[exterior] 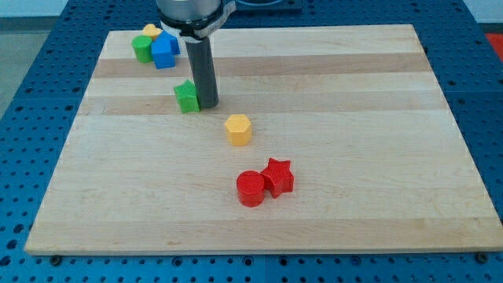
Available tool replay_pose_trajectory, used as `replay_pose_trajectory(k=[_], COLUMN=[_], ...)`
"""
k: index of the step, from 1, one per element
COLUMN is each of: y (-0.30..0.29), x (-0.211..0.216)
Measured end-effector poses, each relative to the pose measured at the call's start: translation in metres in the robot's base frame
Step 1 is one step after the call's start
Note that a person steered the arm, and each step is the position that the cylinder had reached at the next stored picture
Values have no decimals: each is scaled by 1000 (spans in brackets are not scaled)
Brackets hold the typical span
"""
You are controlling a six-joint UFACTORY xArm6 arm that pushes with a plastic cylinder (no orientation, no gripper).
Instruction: Slide the green star closer to the green circle
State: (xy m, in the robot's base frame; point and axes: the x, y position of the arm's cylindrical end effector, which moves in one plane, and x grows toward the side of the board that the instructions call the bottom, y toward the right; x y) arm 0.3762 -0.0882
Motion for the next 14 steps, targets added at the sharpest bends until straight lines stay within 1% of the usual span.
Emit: replay_pose_trajectory(k=[1,2,3,5,6,7,13,14], y=[-15,-49,-73,-75,-94,-109,-131,-131], x=[-9,-9,0,41,42,28,-57,-41])
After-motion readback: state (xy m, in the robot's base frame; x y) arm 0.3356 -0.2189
